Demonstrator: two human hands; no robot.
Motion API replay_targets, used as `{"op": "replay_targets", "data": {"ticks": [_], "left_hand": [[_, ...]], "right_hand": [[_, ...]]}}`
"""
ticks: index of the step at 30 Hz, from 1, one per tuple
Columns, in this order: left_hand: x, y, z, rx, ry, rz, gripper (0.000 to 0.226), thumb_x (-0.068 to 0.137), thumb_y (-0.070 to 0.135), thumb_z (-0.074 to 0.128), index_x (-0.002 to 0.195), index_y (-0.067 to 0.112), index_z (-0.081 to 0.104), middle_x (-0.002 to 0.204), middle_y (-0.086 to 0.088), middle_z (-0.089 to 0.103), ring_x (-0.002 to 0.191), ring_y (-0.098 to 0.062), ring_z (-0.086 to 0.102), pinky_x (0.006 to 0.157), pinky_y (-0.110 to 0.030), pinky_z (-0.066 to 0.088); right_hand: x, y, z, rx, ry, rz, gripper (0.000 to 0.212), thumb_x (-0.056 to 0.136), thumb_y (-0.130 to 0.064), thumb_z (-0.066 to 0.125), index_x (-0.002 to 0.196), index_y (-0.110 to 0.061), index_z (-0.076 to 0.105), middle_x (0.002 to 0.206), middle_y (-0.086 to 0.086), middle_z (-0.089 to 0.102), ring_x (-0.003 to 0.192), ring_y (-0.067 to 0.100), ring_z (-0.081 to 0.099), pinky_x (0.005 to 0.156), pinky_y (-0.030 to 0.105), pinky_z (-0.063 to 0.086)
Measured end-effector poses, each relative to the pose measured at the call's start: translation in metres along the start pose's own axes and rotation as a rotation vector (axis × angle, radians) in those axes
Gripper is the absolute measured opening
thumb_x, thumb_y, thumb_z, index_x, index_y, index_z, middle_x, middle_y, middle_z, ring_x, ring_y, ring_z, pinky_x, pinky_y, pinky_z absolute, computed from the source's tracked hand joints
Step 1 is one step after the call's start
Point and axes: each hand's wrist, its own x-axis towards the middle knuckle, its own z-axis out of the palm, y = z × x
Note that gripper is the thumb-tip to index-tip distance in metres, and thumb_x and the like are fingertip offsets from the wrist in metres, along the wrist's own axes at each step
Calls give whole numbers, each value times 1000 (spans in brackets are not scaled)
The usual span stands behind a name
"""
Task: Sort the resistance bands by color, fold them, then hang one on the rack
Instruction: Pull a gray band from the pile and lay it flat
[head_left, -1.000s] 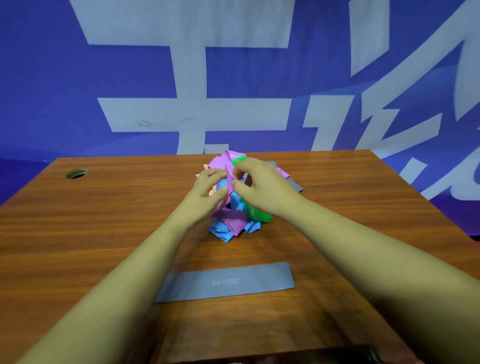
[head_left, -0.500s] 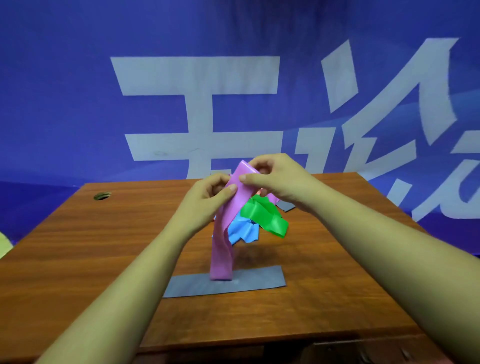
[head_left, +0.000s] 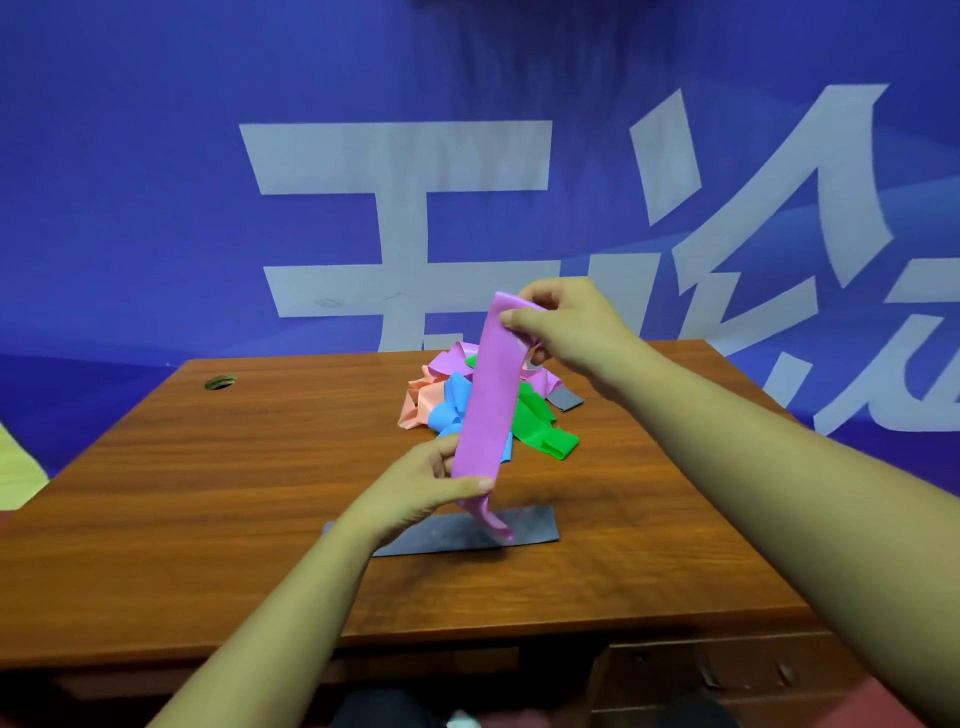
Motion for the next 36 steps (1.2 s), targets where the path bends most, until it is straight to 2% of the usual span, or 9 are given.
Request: {"op": "replay_targets", "data": {"ticks": [4,9,15,19,22,26,29,32,36], "left_hand": [[-17,-17,-6,17,4,-78,28,84,18,75,112,17,67,99,-3,73,90,-20,69,84,-36,54],[-40,-32,-25,-97,131,-139,46,62,37,85,94,10,67,80,-14,70,60,-21,65,55,-26,53],[-70,-57,-53,-142,204,-178,41,63,27,83,97,8,73,99,-11,73,85,-16,64,75,-22,51],[-85,-76,-64,-172,364,-234,21,79,2,74,99,7,70,92,-14,69,81,-19,62,71,-26,49],[-95,-89,-69,-15,460,-252,24,79,2,76,101,9,66,84,-12,67,78,-19,59,67,-24,46],[-107,-104,-72,242,503,-258,24,82,2,74,98,10,58,84,-7,63,70,-15,53,60,-20,39],[-112,-114,-67,522,539,-211,23,81,9,75,88,24,59,79,5,59,60,-13,45,59,-24,36],[-115,-117,-62,759,539,-143,21,82,13,74,81,29,60,84,8,59,72,-7,52,66,-22,37],[-116,-124,-57,837,539,-89,16,87,14,71,81,26,61,90,3,56,80,-12,51,74,-23,38]], "right_hand": [[-5,13,-7,99,129,78,11,90,-9,58,86,-1,66,72,8,59,60,18,56,51,26,51],[-23,46,-11,198,201,192,14,92,-8,56,84,-1,64,82,17,60,70,24,60,53,27,53],[-63,100,8,314,231,338,18,87,4,58,76,-8,62,71,13,60,54,19,54,46,24,50],[-93,136,33,247,210,476,16,86,2,61,73,-8,62,64,9,58,51,19,52,44,24,46],[-112,157,52,187,175,570,13,86,-6,63,73,-9,61,62,6,54,44,15,50,46,26,46],[-127,171,70,-29,160,507,13,81,-6,67,69,-9,62,64,2,57,61,18,52,57,28,40],[-138,174,75,-183,112,437,10,82,-8,67,88,-15,63,69,-2,61,67,16,56,56,22,38],[-151,179,83,-296,39,341,25,89,-11,62,110,-23,56,79,-1,62,75,14,60,59,22,41],[-161,190,90,-535,1,214,28,91,-17,59,119,-19,59,103,1,59,101,20,56,85,31,48]]}}
